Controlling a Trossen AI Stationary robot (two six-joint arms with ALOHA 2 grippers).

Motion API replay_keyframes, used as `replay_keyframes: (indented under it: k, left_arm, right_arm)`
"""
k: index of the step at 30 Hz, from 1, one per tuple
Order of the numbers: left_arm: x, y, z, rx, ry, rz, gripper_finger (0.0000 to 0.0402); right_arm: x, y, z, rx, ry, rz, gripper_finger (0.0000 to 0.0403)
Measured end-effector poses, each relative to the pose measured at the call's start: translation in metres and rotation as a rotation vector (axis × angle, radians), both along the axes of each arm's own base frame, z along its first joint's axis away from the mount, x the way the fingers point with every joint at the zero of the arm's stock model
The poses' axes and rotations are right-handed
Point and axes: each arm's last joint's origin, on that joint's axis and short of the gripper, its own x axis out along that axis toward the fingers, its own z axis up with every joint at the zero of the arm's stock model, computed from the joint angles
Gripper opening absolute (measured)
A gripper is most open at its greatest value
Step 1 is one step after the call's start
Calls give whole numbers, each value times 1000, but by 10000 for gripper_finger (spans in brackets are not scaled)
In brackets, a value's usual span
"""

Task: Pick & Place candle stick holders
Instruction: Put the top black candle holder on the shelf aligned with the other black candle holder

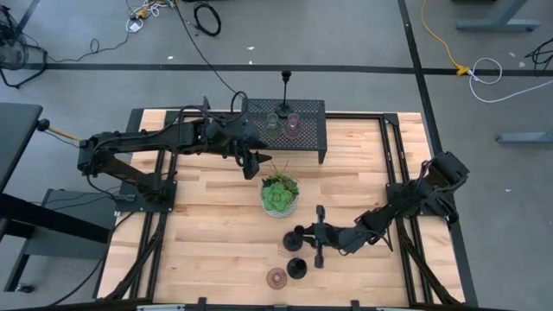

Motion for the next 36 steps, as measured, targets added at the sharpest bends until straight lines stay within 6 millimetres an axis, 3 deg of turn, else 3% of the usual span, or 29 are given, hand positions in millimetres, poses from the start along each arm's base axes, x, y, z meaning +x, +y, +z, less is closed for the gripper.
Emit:
replay_keyframes:
  k: [10,25,36]
  left_arm:
    - [0,0,0,0,0,0,206]
    - [0,0,0,0,-2,0,206]
    - [1,-1,1,-11,-14,-21,206]
  right_arm:
    - [-5,-10,35,22,-95,-2,5]
    - [-39,-33,112,43,-312,-47,5]
    - [-55,-48,144,-2,-392,-168,5]
